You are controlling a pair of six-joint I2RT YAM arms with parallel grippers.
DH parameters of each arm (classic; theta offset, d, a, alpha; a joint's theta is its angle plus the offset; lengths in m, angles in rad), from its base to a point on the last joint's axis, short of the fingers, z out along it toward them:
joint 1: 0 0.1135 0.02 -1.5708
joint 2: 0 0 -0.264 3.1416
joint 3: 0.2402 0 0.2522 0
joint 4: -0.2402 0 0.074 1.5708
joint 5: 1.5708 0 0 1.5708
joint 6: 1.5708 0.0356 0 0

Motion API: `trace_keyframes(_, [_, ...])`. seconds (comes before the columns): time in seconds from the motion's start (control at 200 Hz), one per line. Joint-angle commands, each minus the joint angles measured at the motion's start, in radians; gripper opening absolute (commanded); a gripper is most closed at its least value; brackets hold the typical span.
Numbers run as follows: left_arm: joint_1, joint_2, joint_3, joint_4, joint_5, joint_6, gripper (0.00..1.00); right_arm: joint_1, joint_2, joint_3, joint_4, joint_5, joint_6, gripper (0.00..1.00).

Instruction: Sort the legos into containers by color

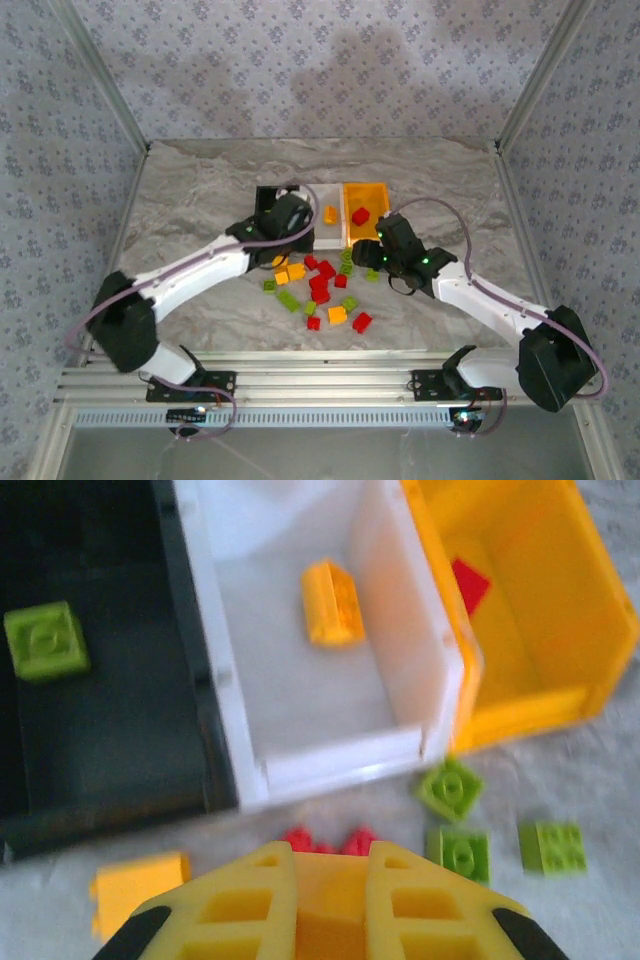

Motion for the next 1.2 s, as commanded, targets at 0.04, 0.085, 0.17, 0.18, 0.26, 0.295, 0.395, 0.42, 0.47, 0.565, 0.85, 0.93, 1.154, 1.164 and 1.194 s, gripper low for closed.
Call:
trace_keyframes(0.04, [0.036, 0.21, 0.209, 0.008, 0.003, 0.09, 0.11, -0.006, -0.047, -0.044, -0.028, 0.025, 0.027, 0.64])
trace_keyframes(0.085, [0.046, 0.271, 0.273, -0.009, 0.003, 0.097, 0.11, -0.006, -0.055, -0.055, -0.032, 0.025, 0.031, 0.64])
trace_keyframes(0.17, [0.061, 0.369, 0.375, -0.045, -0.005, 0.107, 0.11, -0.009, -0.074, -0.076, -0.035, 0.019, 0.033, 0.64])
trace_keyframes(0.18, [0.063, 0.379, 0.385, -0.048, -0.005, 0.108, 0.11, -0.01, -0.075, -0.079, -0.035, 0.018, 0.033, 0.64])
trace_keyframes(0.26, [0.072, 0.444, 0.449, -0.07, -0.008, 0.112, 0.14, -0.011, -0.088, -0.093, -0.04, 0.006, 0.036, 0.64])
trace_keyframes(0.295, [0.073, 0.464, 0.477, -0.078, -0.007, 0.112, 0.19, -0.011, -0.092, -0.1, -0.043, -0.002, 0.037, 0.64])
trace_keyframes(0.395, [0.072, 0.491, 0.52, -0.095, 0.021, 0.106, 0.35, -0.009, -0.099, -0.108, -0.06, -0.03, 0.041, 0.65])
trace_keyframes(0.42, [0.073, 0.488, 0.522, -0.092, 0.026, 0.103, 0.38, -0.009, -0.102, -0.11, -0.065, -0.034, 0.043, 0.65])
trace_keyframes(0.47, [0.07, 0.474, 0.521, -0.083, 0.035, 0.101, 0.45, -0.008, -0.109, -0.116, -0.074, -0.035, 0.044, 0.65])
trace_keyframes(0.565, [0.065, 0.43, 0.516, -0.08, 0.055, 0.096, 0.57, -0.008, -0.122, -0.126, -0.089, -0.044, 0.046, 0.65])
trace_keyframes(0.85, [-0.02, 0.107, 0.262, 0.045, 0.123, 0.068, 0.87, 0.025, -0.123, -0.156, -0.145, -0.117, 0.037, 0.67])
trace_keyframes(0.93, [-0.06, -0.001, 0.133, 0.085, 0.129, 0.049, 1.0, 0.052, -0.114, -0.17, -0.155, -0.133, 0.027, 0.67])
trace_keyframes(1.154, [-0.121, -0.286, -0.18, 0.114, 0.1, -0.049, 0.99, 0.186, -0.103, -0.193, -0.193, -0.167, -0.024, 0.69])
trace_keyframes(1.164, [-0.122, -0.299, -0.192, 0.113, 0.099, -0.053, 1.0, 0.193, -0.103, -0.192, -0.196, -0.165, -0.026, 0.69])
trace_keyframes(1.194, [-0.123, -0.335, -0.227, 0.11, 0.091, -0.068, 1.0, 0.213, -0.1, -0.193, -0.207, -0.155, -0.029, 0.69])
